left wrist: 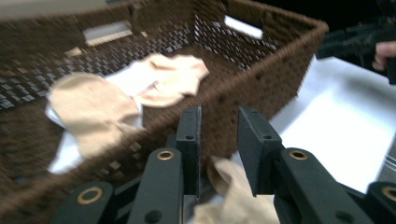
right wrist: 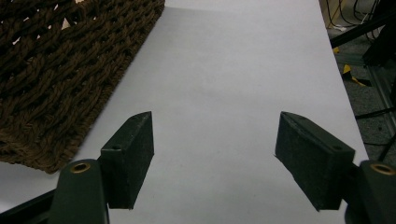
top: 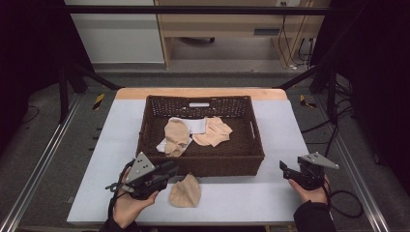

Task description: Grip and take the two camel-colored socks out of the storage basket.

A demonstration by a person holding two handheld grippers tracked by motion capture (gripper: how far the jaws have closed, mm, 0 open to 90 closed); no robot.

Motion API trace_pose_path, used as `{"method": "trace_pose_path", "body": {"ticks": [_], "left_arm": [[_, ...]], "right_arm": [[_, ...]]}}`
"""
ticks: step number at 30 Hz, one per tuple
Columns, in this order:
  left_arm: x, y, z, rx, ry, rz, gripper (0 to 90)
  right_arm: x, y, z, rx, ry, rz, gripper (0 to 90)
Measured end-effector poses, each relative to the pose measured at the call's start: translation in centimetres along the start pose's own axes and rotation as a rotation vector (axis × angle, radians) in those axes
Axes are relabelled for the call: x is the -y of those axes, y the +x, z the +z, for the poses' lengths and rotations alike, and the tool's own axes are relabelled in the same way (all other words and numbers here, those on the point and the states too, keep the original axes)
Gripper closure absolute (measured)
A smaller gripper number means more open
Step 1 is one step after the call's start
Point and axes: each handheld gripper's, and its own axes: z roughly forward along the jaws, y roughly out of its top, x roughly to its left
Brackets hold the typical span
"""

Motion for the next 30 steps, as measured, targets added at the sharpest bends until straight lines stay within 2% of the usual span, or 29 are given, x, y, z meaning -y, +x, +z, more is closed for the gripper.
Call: {"method": "trace_pose_path", "body": {"ticks": [2, 7, 10, 13, 18, 21, 25, 30], "left_arm": [[-0.7, 0.6, -0.3, -0.022, -0.017, -0.007, 68.1], [-1.7, 1.5, -0.6, -0.046, -0.045, -0.025, 66.9], [-3.1, 2.3, -0.7, -0.066, -0.072, -0.031, 65.3], [-3.8, 2.7, -0.6, -0.080, -0.076, -0.028, 64.5], [-5.6, 4.0, 0.1, -0.113, -0.087, -0.021, 60.3], [-6.2, 4.7, 0.8, -0.109, -0.090, -0.044, 58.5], [-7.1, 5.9, 2.1, -0.149, -0.079, -0.075, 56.2], [-7.9, 7.1, 3.2, -0.193, -0.061, -0.081, 55.0]], "right_arm": [[0.0, 0.0, 0.0, 0.001, -0.002, 0.004, 28.0], [-0.1, -0.1, 0.0, 0.006, -0.006, 0.004, 27.2], [-0.1, -0.1, 0.0, 0.005, -0.005, 0.007, 26.8], [-0.1, -0.1, 0.0, 0.004, -0.006, 0.008, 26.7], [-0.2, -0.1, 0.0, 0.002, -0.011, 0.014, 25.5], [-0.3, -0.1, -0.1, -0.001, -0.013, 0.018, 25.1], [-0.3, -0.1, 0.1, 0.001, -0.009, 0.010, 25.1], [-0.3, -0.1, 0.1, 0.001, -0.011, 0.008, 25.2]]}}
